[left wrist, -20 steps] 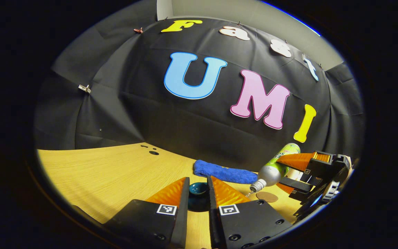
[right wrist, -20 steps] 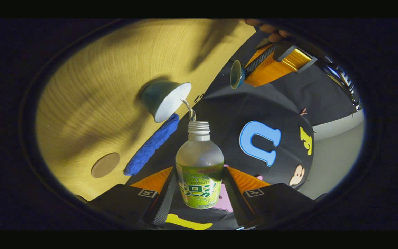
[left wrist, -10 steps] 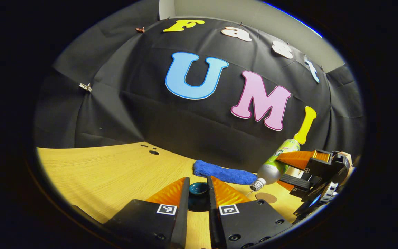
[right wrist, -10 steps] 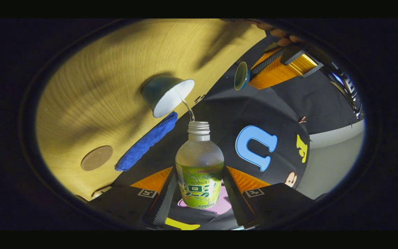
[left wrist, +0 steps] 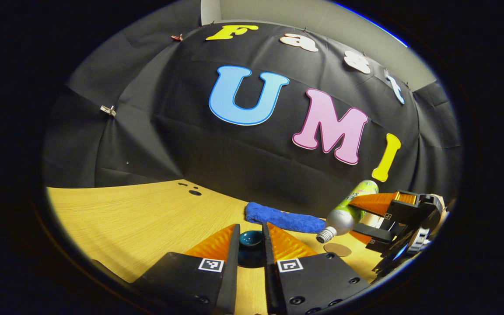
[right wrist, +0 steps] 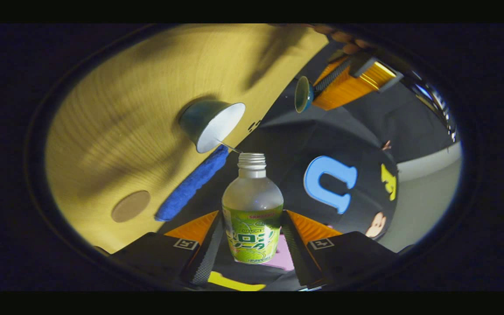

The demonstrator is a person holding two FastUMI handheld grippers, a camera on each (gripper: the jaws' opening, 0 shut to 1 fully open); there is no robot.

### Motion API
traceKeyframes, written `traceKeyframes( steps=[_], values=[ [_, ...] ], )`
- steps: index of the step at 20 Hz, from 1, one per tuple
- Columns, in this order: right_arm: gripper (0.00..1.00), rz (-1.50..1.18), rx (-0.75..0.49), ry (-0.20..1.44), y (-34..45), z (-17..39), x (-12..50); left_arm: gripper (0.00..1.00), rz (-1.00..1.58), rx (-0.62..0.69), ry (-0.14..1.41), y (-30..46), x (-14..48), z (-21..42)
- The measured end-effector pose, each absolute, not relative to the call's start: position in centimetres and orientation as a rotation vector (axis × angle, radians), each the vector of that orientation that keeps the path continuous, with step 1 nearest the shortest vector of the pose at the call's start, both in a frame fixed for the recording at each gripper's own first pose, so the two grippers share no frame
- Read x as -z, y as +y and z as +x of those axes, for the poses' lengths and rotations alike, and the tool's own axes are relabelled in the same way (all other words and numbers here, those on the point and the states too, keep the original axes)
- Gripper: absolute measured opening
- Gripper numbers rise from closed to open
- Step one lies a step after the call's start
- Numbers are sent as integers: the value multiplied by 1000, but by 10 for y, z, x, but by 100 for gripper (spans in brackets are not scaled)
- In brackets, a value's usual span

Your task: Open the teacup lid with one hand, grasp the water bottle and pour water into the teacup with the other hand; after pouring, place the water bottle on the coaster and then close the teacup lid.

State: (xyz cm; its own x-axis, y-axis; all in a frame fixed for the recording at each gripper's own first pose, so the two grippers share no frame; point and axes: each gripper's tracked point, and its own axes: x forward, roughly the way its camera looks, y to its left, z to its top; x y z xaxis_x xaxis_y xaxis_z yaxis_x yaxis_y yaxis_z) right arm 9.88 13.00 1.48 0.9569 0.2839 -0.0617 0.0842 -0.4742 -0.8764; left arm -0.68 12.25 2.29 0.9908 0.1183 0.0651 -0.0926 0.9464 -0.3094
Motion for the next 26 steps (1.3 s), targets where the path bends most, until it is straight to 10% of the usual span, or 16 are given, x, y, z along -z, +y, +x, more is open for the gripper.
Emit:
traceKeyframes(
  steps=[14,26],
  values=[
    [77,-577,-480,139,134,95,-1,30,-299,-113,-73,121,-20,-6],
    [81,-33,-282,165,32,145,-10,30,-295,-114,-70,121,-19,-6]
  ],
)
